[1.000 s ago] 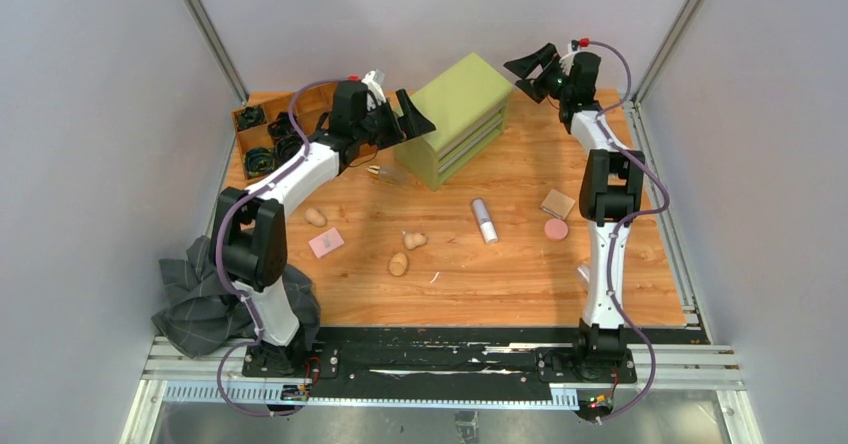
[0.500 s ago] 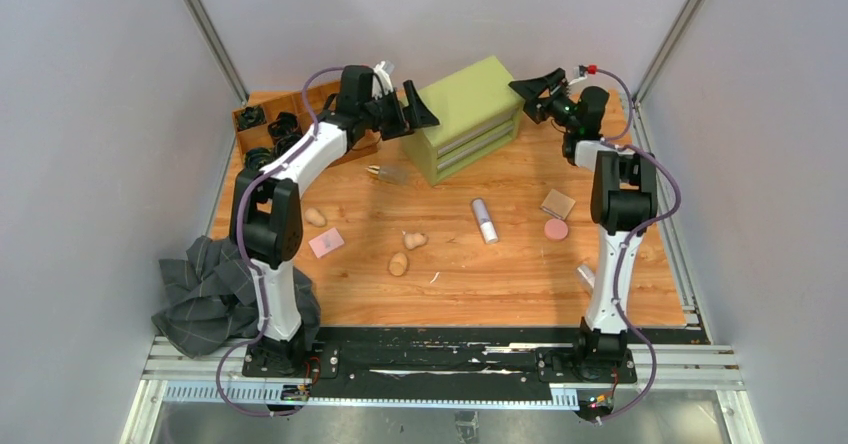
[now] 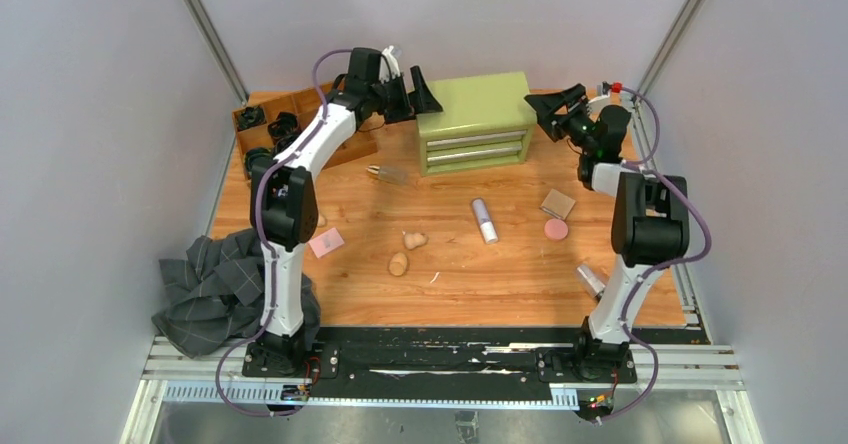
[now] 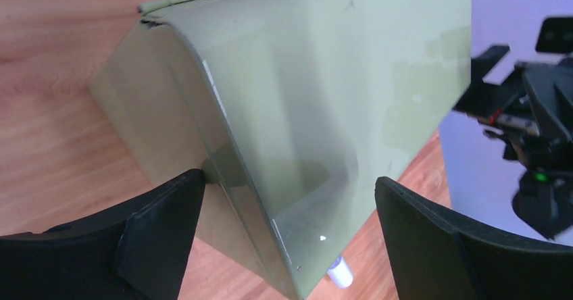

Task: Organize the makeup

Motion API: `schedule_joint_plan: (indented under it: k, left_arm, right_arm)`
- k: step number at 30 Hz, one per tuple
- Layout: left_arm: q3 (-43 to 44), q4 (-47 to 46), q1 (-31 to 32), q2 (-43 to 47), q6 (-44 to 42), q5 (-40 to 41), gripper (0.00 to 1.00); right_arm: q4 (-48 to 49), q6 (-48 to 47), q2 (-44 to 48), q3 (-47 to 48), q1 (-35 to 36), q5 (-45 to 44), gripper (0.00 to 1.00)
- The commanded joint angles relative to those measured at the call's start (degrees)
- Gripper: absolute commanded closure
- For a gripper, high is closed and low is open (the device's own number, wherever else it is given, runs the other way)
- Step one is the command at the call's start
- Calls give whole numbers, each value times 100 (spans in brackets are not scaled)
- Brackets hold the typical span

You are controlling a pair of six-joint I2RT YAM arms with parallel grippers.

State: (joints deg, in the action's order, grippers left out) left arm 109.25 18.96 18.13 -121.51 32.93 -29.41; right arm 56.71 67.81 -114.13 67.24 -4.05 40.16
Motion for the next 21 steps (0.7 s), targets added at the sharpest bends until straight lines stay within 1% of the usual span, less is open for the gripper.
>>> schedule_joint_plan:
  k: [1,4,6,8,9,10,14,16,18,20,21]
  left_arm:
    - [809,-827,449,-416,111,-827,2]
    - [1126,-716,568,-581,100,-848,2]
    - [1186,-730,622,-612,135,-806,2]
    - [1157,-762,656,-605,188,-763,2]
    - [1117,-780,680,-583,207,-765,2]
    - [1045,-811,701,-542,235,-762,2]
    - [340,-1187,811,-151,410,-667,2]
    - [-161,-1448,836,126,545,-649,2]
    - [-451,-1597,869,311,618,-676,2]
    - [-677,-1640,914,464,614,-681,2]
    - [-768,-1656,950,530,602,-665,2]
  right_arm:
    - [-1056,-779,1045,-395,296,628,10]
    - [-2719,-1824,1630,-443,259,-5,10]
    - [-3909,-2431,1923,-275,227,-664,11]
    - [-5584,-2898,2172,108,217,-1910,12]
    - [-6159,-3044,2269,241,195,-2348,12]
    - [-6514,-3097,2393,252,145,-2607,12]
    - [-6577,-3088,3013,-192,-32,-2814,12]
    - [-6576,-3140,3495,-433,-49,-2927,11]
    - [-6576,-3090,3896,-709,-87,-2980,11]
    - [-6577,-2787,4248,-1099,-229,-2897,14]
    - [-6561,-2655,4420,-1309,-288,-2805,17]
